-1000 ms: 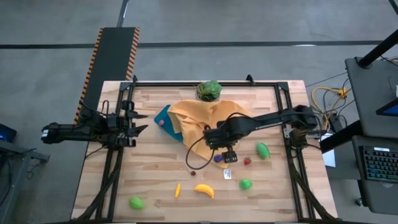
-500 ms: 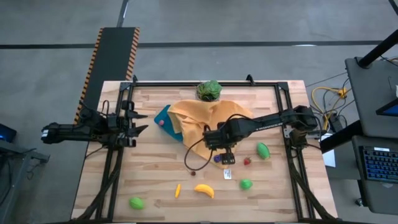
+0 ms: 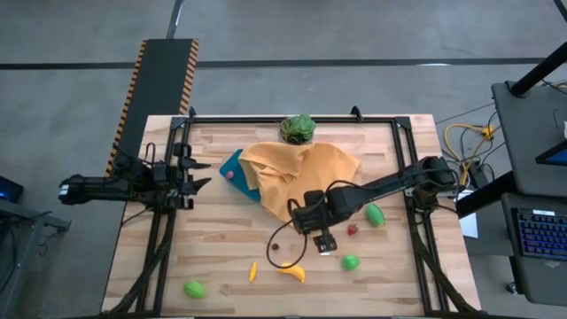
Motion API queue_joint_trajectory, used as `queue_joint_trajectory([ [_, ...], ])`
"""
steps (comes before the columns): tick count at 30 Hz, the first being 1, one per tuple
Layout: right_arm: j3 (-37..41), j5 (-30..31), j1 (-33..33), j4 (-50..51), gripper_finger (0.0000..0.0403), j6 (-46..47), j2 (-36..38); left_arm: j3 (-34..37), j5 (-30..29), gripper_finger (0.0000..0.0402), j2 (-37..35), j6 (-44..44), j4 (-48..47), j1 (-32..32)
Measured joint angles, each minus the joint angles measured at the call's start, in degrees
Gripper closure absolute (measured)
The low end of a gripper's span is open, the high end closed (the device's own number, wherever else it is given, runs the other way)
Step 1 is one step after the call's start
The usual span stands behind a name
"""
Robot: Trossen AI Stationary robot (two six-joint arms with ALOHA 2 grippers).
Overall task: Pick and placing Produce into tupperware
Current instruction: Put the violet eggplant into the blue bin
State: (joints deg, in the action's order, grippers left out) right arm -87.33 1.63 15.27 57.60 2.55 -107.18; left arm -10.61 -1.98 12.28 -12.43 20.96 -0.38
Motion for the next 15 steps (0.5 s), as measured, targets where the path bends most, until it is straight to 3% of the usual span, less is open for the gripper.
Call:
queue_joint_trajectory([
  [15,5.39,2.05,-0.44,-7.36,0.0072,-4.11,0.04,-0.02,0.00,0.0250,-0.01,-0.02,0.89,-0.02],
])
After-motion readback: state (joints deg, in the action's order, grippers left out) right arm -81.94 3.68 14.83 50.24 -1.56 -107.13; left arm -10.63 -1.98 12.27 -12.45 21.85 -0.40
